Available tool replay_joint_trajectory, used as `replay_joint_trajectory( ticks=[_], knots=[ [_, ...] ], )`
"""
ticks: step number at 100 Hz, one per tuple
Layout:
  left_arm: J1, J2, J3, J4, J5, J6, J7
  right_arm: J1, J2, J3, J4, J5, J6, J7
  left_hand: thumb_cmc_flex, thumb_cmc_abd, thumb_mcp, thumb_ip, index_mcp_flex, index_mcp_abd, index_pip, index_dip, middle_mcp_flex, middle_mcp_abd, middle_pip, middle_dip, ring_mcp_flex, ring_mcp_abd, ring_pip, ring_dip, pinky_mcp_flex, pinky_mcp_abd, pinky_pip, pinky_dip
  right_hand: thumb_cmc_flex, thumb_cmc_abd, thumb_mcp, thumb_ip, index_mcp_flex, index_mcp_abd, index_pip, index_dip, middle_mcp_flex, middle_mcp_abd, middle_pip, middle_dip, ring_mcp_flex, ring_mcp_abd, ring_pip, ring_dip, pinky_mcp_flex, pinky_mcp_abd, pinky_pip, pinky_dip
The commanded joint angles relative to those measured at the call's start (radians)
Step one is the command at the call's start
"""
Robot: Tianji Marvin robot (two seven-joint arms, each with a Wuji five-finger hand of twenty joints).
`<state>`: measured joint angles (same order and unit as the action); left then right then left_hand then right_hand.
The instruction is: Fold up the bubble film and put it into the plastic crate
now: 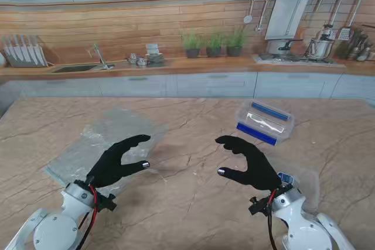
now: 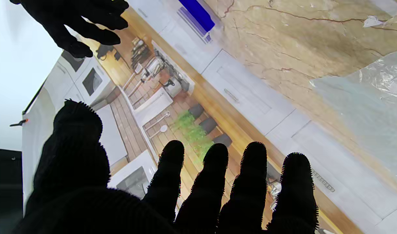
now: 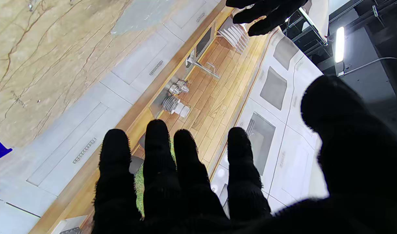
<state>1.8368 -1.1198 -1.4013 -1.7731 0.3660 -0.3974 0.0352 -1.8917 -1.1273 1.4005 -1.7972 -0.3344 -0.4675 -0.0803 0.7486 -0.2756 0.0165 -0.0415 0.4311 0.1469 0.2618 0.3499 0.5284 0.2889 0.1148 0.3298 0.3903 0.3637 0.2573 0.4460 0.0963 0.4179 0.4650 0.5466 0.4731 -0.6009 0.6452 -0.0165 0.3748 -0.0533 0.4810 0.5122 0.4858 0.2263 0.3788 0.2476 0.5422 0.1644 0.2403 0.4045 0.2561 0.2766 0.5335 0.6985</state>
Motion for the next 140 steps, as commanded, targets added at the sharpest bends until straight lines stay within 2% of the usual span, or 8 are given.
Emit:
replay_joint_trajectory(
  ticks=[1,58,65,70,86,108,120,140],
  knots=[
    [0.0,-0.001,0.001,0.003,-0.002,0.01,-0.001,-0.002,-0.004,0.003,-0.003,-0.002,-0.003,0.0,-0.013,-0.019,0.008,0.024,-0.011,-0.039,-0.026,0.008,-0.002,-0.018,-0.017,-0.006,-0.007,-0.02,-0.022,0.002,-0.016,-0.022,0.018,-0.012,-0.025,-0.036,0.009,-0.026,0.004,-0.026,-0.015,0.011,0.008,-0.026,-0.023,0.013,0.027,-0.022,-0.014,0.015,0.002,-0.034,0.024,0.021],
    [0.007,-0.006,0.033,-0.027,0.056,0.12,0.035,-0.011,-0.009,0.015,-0.004,-0.004,0.003,-0.018,0.03,0.014,0.02,0.021,-0.012,-0.027,-0.023,0.008,0.007,-0.013,-0.012,-0.003,-0.004,-0.012,-0.008,0.009,-0.015,-0.029,0.049,-0.018,-0.038,-0.017,-0.006,-0.027,0.007,-0.027,-0.024,0.013,0.01,-0.021,-0.028,0.02,0.027,-0.019,-0.013,0.022,0.001,-0.035,0.03,0.029],
    [0.002,-0.004,0.04,-0.028,0.048,0.134,0.022,-0.02,-0.01,0.017,-0.01,-0.016,0.0,-0.03,0.052,0.014,0.003,0.022,-0.014,-0.013,-0.022,0.003,0.009,0.012,-0.006,0.0,0.053,0.006,0.096,0.082,0.064,-0.044,0.329,0.118,-0.038,-0.017,-0.008,-0.027,0.01,-0.027,-0.024,0.013,0.013,-0.021,-0.028,0.02,0.028,-0.017,-0.013,0.023,0.001,-0.035,0.03,0.029],
    [-0.001,-0.001,0.046,-0.033,0.028,0.153,-0.008,-0.024,-0.011,0.021,-0.014,-0.029,-0.003,-0.037,0.063,0.019,0.001,0.023,-0.024,-0.013,-0.024,0.001,-0.002,0.012,-0.006,0.0,0.05,0.008,0.133,0.118,0.065,-0.057,0.414,0.151,-0.041,-0.013,-0.01,-0.027,0.008,-0.028,-0.026,0.013,0.013,-0.023,-0.03,0.02,0.029,-0.021,-0.013,0.023,0.0,-0.036,0.029,0.029],
    [-0.034,0.018,0.044,-0.038,0.018,0.187,-0.103,-0.022,-0.013,0.023,-0.014,-0.041,-0.004,-0.049,0.082,0.033,0.0,0.027,-0.054,-0.021,-0.021,0.003,-0.047,-0.004,-0.003,0.001,-0.007,-0.012,0.108,0.09,0.025,-0.09,0.375,0.078,-0.042,-0.012,-0.014,-0.026,0.01,-0.028,-0.027,0.014,0.015,-0.021,-0.032,0.02,0.029,-0.019,-0.015,0.023,-0.001,-0.034,0.027,0.029],
    [-0.091,0.023,0.01,-0.02,0.161,0.229,-0.087,-0.014,-0.012,0.013,-0.018,-0.043,0.017,-0.048,0.103,0.0,0.039,0.027,-0.048,-0.021,0.004,0.008,-0.063,-0.011,0.015,0.001,-0.043,-0.017,0.059,0.033,-0.018,-0.098,0.246,-0.06,-0.043,-0.006,-0.02,-0.025,0.012,-0.028,-0.028,0.015,0.018,-0.021,-0.033,0.022,0.031,-0.018,-0.014,0.025,-0.001,-0.032,0.026,0.03],
    [-0.102,0.044,-0.038,-0.023,0.252,0.302,-0.178,-0.005,-0.011,0.003,-0.017,-0.044,0.036,-0.043,0.09,0.021,0.043,0.026,-0.077,-0.031,-0.002,0.004,-0.097,-0.021,0.013,-0.004,-0.069,-0.031,0.039,0.022,-0.04,-0.115,0.218,-0.077,-0.049,0.018,-0.026,-0.024,0.014,-0.029,-0.028,0.016,0.021,-0.021,-0.033,0.022,0.033,-0.014,-0.013,0.026,-0.002,-0.03,0.025,0.031],
    [-0.128,0.061,-0.073,0.027,0.445,0.404,-0.219,0.013,-0.012,-0.002,-0.005,-0.031,0.066,-0.035,0.099,0.012,0.045,0.027,-0.087,-0.052,0.003,0.006,-0.122,-0.028,0.023,-0.006,-0.082,-0.037,0.023,0.014,-0.05,-0.118,0.187,-0.09,-0.046,0.029,-0.041,-0.023,0.013,-0.029,-0.03,0.016,0.02,-0.018,-0.033,0.022,0.03,-0.012,-0.01,0.029,-0.004,-0.027,0.024,0.032]
  ],
)
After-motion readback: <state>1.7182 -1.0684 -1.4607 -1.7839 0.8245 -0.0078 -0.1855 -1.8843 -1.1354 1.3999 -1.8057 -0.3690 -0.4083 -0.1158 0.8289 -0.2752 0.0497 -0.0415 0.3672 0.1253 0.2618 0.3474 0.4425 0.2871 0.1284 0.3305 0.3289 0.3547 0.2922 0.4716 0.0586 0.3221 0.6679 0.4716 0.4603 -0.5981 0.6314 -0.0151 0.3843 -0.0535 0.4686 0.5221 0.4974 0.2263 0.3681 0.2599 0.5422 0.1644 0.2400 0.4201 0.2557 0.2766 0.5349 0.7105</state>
